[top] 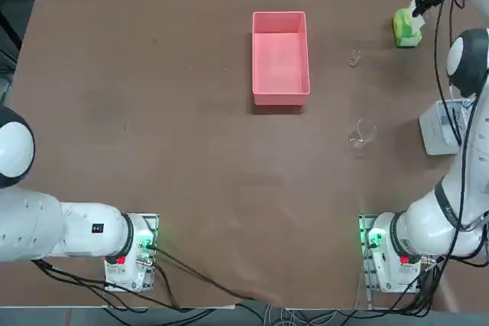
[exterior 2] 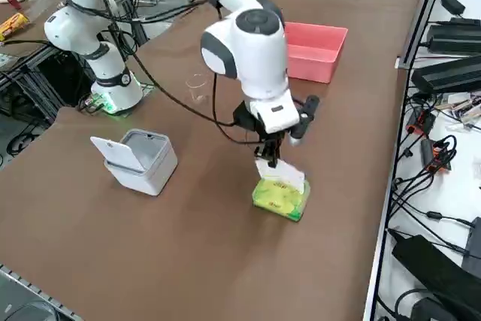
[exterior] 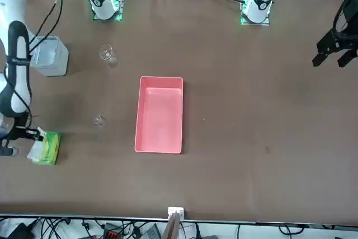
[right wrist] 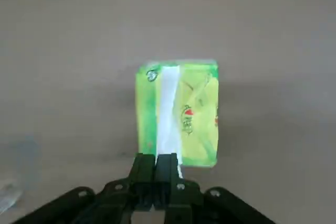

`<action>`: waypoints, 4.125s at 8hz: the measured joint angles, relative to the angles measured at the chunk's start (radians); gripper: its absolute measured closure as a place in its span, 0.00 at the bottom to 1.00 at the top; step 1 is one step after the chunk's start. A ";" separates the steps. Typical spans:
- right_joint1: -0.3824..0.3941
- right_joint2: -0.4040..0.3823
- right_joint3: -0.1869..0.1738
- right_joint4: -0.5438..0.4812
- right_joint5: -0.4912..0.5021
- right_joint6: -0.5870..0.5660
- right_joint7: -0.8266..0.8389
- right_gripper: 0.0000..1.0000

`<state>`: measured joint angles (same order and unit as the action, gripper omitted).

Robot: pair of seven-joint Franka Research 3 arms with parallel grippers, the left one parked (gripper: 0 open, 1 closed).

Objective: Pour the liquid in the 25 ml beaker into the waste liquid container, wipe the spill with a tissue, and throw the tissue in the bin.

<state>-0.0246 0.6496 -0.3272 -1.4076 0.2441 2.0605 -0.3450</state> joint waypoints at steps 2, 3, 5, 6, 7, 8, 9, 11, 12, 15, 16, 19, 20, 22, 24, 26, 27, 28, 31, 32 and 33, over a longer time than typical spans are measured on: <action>0.001 -0.071 0.000 0.004 0.000 -0.096 0.000 0.99; 0.001 -0.111 0.002 0.006 0.001 -0.156 0.000 0.99; 0.017 -0.201 0.008 0.009 0.007 -0.258 0.000 0.99; 0.035 -0.244 0.011 0.009 0.026 -0.307 0.007 0.99; 0.057 -0.277 0.013 0.008 0.068 -0.353 0.031 0.99; 0.080 -0.295 0.014 0.007 0.137 -0.385 0.052 0.99; 0.108 -0.299 0.016 0.004 0.207 -0.398 0.073 0.99; 0.185 -0.290 0.020 -0.018 0.315 -0.401 0.118 0.97; 0.230 -0.278 0.022 -0.031 0.368 -0.400 0.132 0.97; 0.346 -0.220 0.025 -0.049 0.438 -0.392 0.147 0.97; 0.367 -0.191 0.025 -0.054 0.473 -0.389 0.146 0.96; 0.403 -0.097 0.025 -0.107 0.658 -0.328 -0.065 0.96; 0.404 -0.077 0.024 -0.136 0.713 -0.316 -0.180 0.97; 0.402 -0.059 0.019 -0.181 0.767 -0.315 -0.358 0.97; 0.396 -0.059 0.016 -0.207 0.776 -0.315 -0.442 0.97; 0.394 -0.055 0.016 -0.224 0.777 -0.318 -0.481 0.97; 0.395 -0.051 0.016 -0.230 0.777 -0.318 -0.507 0.97; 0.396 -0.046 0.017 -0.233 0.777 -0.318 -0.533 0.97; 0.403 -0.034 0.018 -0.233 0.779 -0.318 -0.551 0.97; 0.404 -0.034 0.018 -0.233 0.779 -0.318 -0.554 0.97; 0.404 -0.032 0.018 -0.233 0.779 -0.318 -0.560 0.97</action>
<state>0.3796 0.6174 -0.3095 -1.6404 1.0235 1.7427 -0.9049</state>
